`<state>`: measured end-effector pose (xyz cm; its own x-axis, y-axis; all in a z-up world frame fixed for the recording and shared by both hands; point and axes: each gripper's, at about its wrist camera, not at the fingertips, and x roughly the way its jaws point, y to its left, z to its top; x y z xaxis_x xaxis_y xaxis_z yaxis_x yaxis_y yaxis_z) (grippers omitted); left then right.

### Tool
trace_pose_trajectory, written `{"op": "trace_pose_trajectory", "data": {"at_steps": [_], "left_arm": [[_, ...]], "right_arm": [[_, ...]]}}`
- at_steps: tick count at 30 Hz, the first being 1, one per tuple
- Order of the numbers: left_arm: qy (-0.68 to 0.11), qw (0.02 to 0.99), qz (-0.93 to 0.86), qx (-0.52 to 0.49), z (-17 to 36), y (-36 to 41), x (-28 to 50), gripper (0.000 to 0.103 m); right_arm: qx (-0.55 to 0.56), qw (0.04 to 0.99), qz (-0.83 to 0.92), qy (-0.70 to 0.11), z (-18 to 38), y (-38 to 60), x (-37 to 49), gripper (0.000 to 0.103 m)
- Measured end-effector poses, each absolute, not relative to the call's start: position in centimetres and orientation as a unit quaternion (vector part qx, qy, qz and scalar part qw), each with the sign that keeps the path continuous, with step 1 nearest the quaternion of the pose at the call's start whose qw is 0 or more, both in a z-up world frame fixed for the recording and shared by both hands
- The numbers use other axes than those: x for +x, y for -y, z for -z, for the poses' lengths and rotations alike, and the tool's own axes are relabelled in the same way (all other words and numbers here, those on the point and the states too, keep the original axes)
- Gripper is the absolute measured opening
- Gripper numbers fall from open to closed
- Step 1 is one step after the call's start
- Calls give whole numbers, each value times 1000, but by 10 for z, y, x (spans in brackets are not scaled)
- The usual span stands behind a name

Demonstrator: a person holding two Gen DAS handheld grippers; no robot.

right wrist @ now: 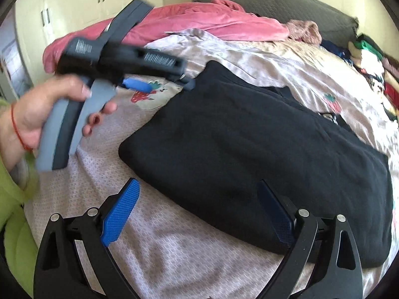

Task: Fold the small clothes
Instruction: 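Move the left gripper to the folded sweatshirt's side edge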

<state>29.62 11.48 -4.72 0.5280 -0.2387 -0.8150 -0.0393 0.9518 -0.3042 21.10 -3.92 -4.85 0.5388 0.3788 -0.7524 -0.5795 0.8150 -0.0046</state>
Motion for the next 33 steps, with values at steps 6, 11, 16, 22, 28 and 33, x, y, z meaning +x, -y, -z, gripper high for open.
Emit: {"op": "trace_pose_trajectory", "data": {"at_steps": [6,11,16,22,28,33], "left_arm": [[-486,859,64,-145,42,-106,303,87],[-488,858,69,-145,41,-98,307,87],[-492,856,70,-142,41,-94,313,87],[-503,849,75,-144,47,-88,321,87],[-515,837,84,-164,58,-86,328,87],[-519,833,90,-166,61,-82,331,87]], "right_arm": [[-171,863,-284,-381,53,20,209,94],[-204,865,-271,-369,57,15,209,94],[-233,863,-261,-365,67,10,215,94],[-281,862,-244,-344,78,0,217,94],[-314,861,-247,-313,79,-8,221,83],[-310,863,-271,-294,72,-4,220,28]]}}
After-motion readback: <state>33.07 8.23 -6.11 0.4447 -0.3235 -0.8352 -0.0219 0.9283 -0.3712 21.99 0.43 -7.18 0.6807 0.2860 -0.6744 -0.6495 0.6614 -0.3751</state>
